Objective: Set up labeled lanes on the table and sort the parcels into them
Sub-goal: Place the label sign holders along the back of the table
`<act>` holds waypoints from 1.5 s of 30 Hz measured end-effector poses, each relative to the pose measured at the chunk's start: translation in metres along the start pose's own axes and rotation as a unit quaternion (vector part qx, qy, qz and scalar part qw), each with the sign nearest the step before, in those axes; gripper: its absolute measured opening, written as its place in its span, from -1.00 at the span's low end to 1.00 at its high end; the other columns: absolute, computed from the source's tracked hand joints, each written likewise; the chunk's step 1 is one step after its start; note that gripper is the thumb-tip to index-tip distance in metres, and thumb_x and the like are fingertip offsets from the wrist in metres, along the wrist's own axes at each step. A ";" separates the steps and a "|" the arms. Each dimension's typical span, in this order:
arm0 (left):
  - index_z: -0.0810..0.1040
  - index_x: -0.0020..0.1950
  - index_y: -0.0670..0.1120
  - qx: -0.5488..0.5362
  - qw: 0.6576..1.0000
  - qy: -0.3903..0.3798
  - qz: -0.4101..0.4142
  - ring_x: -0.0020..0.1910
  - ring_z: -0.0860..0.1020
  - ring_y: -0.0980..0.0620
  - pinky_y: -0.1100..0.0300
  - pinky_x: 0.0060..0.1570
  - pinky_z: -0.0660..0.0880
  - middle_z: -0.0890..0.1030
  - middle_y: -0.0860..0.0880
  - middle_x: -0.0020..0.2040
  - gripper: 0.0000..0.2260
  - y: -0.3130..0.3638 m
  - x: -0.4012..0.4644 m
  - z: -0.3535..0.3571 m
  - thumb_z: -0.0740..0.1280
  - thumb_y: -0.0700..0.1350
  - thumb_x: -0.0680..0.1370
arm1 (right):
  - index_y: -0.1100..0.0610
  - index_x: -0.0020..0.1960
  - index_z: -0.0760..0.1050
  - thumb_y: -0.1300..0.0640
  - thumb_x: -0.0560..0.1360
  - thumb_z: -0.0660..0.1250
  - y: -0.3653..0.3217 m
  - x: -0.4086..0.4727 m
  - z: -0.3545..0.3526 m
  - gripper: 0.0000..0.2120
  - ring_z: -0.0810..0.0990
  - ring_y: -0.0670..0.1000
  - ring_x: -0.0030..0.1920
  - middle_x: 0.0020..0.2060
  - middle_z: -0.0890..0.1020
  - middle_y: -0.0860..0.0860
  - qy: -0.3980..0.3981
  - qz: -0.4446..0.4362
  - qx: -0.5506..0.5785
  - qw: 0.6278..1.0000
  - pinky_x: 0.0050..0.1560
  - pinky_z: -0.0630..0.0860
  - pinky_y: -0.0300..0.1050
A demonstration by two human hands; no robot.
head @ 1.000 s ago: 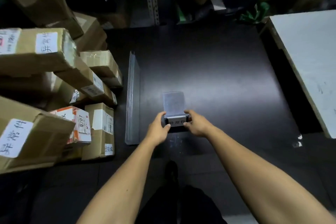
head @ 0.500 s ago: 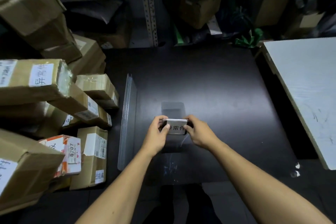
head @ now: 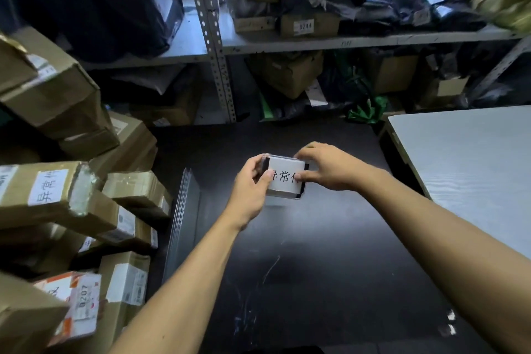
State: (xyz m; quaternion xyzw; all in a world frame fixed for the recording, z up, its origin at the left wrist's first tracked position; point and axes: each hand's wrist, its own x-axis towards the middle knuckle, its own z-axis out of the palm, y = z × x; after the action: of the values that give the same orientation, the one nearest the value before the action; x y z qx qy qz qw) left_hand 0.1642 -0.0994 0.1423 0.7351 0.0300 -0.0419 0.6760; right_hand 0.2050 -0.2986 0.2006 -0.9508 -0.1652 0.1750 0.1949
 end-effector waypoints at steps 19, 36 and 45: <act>0.46 0.16 0.13 -0.006 0.994 0.105 0.030 0.20 0.58 -0.04 -0.01 0.26 0.51 0.61 -0.09 0.20 -0.74 0.027 0.098 0.047 0.28 -0.24 0.62 | 0.01 0.21 0.54 0.01 0.54 0.39 0.126 0.031 -0.073 -0.74 0.55 -0.07 -0.08 0.01 0.65 -0.05 0.176 0.077 0.088 0.978 -0.08 0.41 -0.17; 0.51 0.12 0.26 -0.082 0.987 0.095 0.101 0.09 0.63 0.17 0.29 -0.01 0.55 0.69 0.14 0.06 -0.78 0.017 0.209 0.131 0.31 -0.06 0.57 | 0.13 0.18 0.51 0.18 0.54 0.30 0.325 0.122 0.006 -0.78 0.59 0.16 0.09 0.14 0.61 0.12 0.077 0.195 0.007 0.978 0.02 0.51 -0.02; 0.48 0.17 0.14 -0.082 0.987 0.099 0.098 0.10 0.62 0.15 0.22 0.07 0.54 0.70 0.13 0.05 -0.78 0.010 0.229 0.148 0.31 -0.11 0.57 | 0.14 0.23 0.52 0.19 0.54 0.31 0.364 0.152 0.022 -0.73 0.57 0.17 0.14 0.17 0.61 0.13 0.067 0.201 0.043 0.976 0.00 0.41 -0.11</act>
State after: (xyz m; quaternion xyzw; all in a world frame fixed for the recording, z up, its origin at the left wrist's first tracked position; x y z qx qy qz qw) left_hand 0.3904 -0.2508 0.1170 0.6773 0.0276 0.1003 0.7283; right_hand 0.4199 -0.5497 -0.0150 -0.9649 0.0503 0.1529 0.2073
